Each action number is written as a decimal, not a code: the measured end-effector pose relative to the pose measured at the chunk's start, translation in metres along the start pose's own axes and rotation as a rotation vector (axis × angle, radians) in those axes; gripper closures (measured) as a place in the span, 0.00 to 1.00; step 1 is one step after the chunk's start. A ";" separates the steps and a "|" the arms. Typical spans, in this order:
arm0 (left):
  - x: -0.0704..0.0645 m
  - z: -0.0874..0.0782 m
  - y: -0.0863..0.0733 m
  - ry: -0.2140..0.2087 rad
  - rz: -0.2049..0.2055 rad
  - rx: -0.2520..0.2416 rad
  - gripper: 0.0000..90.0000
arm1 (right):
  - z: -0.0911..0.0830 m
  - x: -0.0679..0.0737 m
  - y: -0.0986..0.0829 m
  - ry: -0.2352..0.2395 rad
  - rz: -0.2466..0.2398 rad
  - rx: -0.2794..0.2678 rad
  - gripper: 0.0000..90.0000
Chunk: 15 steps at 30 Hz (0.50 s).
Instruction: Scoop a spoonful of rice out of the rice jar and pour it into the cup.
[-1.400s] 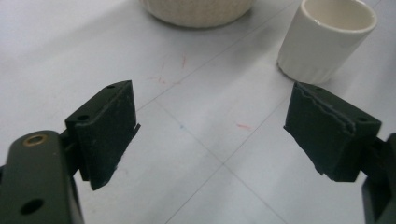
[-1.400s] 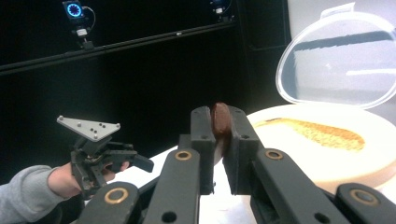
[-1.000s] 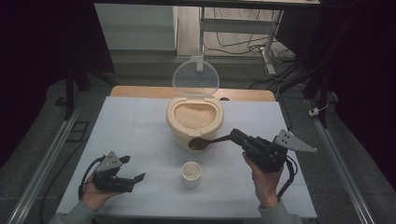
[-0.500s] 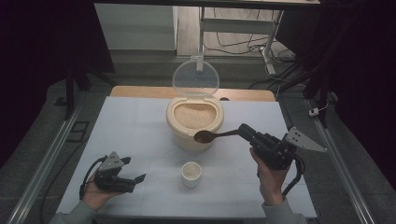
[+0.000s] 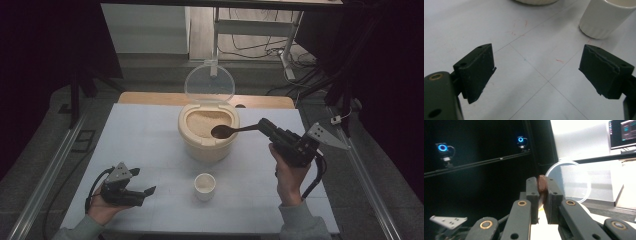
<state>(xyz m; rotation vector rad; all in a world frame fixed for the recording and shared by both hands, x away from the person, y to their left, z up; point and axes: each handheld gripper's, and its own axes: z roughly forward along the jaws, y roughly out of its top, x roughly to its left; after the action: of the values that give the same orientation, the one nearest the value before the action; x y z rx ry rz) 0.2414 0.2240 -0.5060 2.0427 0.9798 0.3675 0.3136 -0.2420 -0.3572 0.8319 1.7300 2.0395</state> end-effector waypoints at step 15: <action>-0.001 0.002 0.000 -0.009 0.007 0.013 0.14 | 0.039 -0.020 0.001 -0.165 -0.039 0.076 0.93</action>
<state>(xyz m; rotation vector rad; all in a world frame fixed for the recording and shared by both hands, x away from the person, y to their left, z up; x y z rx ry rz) 0.2421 0.2220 -0.5074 2.0578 0.9721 0.3560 0.3533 -0.2240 -0.3572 0.9543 1.7272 1.8345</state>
